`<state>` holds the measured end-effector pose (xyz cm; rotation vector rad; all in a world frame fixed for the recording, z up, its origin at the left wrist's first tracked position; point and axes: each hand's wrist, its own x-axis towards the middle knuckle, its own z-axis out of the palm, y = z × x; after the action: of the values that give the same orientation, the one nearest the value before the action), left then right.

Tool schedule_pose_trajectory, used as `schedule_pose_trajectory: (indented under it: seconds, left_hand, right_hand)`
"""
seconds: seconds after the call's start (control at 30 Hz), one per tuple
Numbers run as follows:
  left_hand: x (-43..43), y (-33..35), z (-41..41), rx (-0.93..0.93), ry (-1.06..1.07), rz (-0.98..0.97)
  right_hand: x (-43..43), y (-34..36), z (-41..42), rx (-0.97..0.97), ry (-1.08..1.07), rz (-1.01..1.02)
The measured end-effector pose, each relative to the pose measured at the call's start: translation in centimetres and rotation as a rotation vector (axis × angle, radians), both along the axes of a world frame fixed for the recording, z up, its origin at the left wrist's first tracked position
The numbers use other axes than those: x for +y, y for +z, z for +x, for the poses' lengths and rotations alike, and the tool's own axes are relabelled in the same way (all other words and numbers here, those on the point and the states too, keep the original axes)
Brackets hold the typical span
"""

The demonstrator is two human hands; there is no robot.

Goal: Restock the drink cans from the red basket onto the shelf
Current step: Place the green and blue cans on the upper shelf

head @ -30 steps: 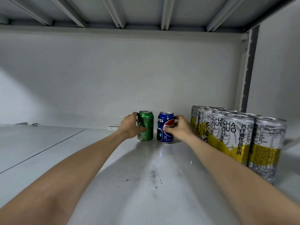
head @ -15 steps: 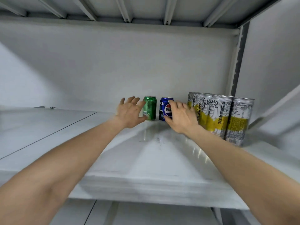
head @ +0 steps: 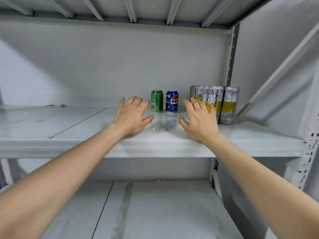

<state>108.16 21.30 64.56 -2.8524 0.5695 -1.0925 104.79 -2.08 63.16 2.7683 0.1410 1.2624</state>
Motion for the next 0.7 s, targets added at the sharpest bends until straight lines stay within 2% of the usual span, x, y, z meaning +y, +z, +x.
schedule_pose_trajectory:
  seconds: [0.27,0.43,0.7]
  left_hand:
    - [-0.3,-2.0,-9.1,-0.087,0.050,0.051]
    - [-0.8,-6.4,-15.4,-0.204,0.090,0.082]
    - [-1.1,-16.7,-25.3,-0.090,0.054,0.116]
  right_hand:
    - [-0.2,-2.7,-8.0,-0.023,0.006,0.016]
    - [-0.7,-6.3,-13.6,-0.052,0.046,-0.084]
    - [-0.8,-16.1,-23.8,0.106,0.040,-0.096]
